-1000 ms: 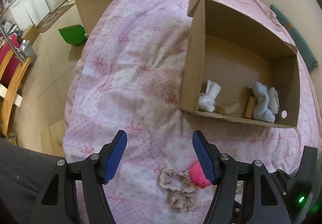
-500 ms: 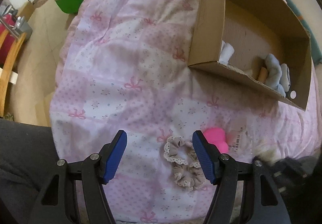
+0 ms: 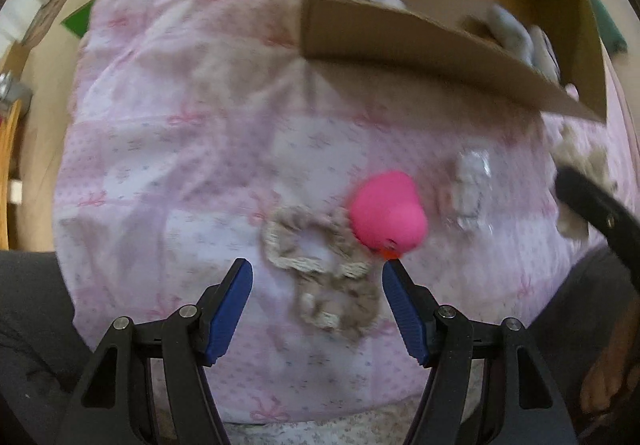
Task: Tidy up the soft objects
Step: 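Grasp the cream lace scrunchie with the right gripper while the left gripper grasps the beige scrunchie, then carry both scrunchies in both grippers up and over the box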
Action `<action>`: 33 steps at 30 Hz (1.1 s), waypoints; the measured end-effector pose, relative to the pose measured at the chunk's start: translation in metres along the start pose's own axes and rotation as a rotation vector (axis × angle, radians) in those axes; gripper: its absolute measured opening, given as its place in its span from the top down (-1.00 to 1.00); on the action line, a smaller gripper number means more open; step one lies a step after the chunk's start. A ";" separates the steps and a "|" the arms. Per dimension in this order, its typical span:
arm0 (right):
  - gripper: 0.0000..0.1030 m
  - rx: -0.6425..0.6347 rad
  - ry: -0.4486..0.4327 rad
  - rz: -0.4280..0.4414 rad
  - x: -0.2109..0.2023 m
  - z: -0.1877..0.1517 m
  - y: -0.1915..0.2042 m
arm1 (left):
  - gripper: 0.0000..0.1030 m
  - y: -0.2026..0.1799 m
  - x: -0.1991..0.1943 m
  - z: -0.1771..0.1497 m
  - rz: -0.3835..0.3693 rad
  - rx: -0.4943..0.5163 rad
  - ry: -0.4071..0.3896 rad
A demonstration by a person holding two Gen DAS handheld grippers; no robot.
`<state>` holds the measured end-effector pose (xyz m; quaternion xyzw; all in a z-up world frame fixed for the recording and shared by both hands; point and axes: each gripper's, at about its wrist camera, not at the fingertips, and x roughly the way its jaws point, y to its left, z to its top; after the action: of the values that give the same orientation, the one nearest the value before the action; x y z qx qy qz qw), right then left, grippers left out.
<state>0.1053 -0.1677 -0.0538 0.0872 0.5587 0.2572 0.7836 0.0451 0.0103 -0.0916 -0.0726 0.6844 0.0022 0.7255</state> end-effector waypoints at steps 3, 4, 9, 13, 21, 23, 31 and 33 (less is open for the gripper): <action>0.66 -0.003 0.005 -0.010 0.001 -0.001 -0.001 | -0.25 -0.010 0.005 -0.002 0.001 0.044 0.018; 0.66 -0.004 0.003 -0.012 0.005 -0.001 0.000 | -0.25 -0.014 0.010 -0.004 0.006 0.066 0.039; 0.66 -0.007 0.005 -0.022 0.007 -0.002 0.001 | -0.25 -0.029 0.026 -0.001 0.053 0.096 0.063; 0.66 -0.015 0.009 -0.032 0.010 -0.002 0.003 | 0.50 -0.021 0.025 0.004 0.072 0.066 0.043; 0.66 -0.006 -0.003 -0.037 0.007 -0.002 0.001 | 0.81 0.025 0.003 0.013 0.049 -0.079 -0.028; 0.66 -0.002 -0.009 -0.034 0.004 -0.002 0.000 | 0.81 0.030 -0.015 0.016 0.050 -0.099 -0.109; 0.66 -0.007 -0.019 -0.025 -0.001 -0.003 0.000 | 0.81 0.022 -0.054 0.016 0.040 -0.086 -0.290; 0.66 -0.011 -0.017 -0.024 -0.002 -0.004 0.000 | 0.81 0.018 -0.051 0.020 0.041 -0.078 -0.305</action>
<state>0.1014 -0.1688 -0.0531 0.0782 0.5515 0.2500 0.7920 0.0595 0.0355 -0.0420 -0.0857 0.5670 0.0547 0.8174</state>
